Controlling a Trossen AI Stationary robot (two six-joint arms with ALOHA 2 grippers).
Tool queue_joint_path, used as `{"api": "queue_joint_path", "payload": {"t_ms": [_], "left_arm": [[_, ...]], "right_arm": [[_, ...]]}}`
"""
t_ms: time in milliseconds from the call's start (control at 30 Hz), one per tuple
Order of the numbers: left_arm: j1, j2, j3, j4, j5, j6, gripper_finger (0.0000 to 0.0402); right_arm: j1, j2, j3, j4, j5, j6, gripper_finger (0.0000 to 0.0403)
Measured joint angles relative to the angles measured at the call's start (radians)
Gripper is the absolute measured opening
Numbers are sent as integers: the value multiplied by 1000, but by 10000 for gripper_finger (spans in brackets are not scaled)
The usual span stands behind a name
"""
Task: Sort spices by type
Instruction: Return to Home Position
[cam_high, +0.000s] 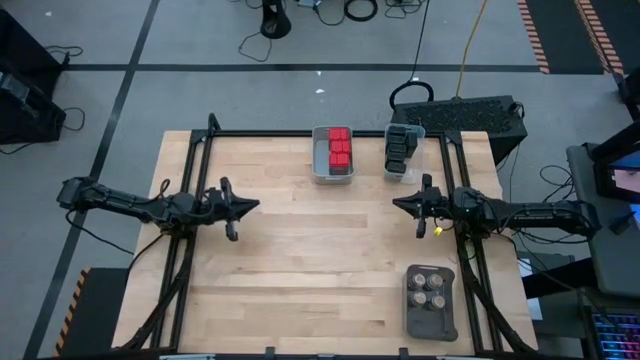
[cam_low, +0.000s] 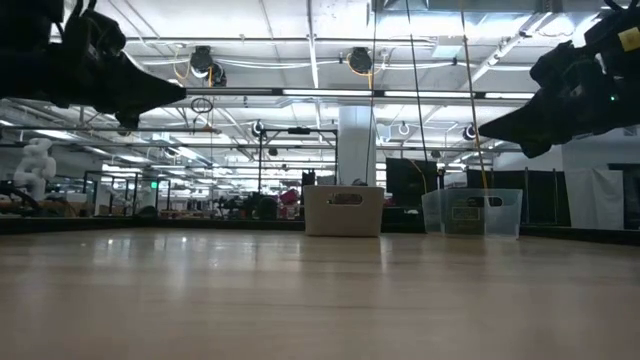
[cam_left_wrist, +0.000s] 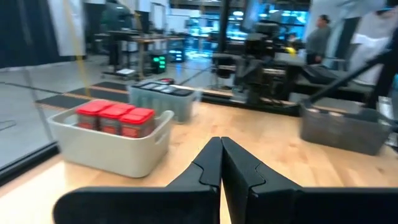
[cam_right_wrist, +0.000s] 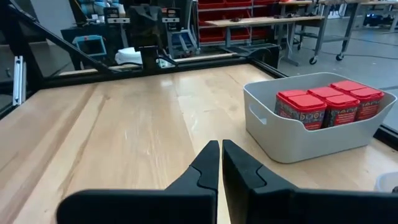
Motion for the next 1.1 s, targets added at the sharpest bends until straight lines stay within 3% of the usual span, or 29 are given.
{"api": "queue_joint_path", "payload": {"t_ms": [167,1100], "left_arm": [[0,0,0,-3,-61,-21,8],[0,0,0,-3,-61,-23,8]], "right_arm": [[0,0,0,-3,-4,-3,0],[0,0,0,-3,-6,-1,0]]}}
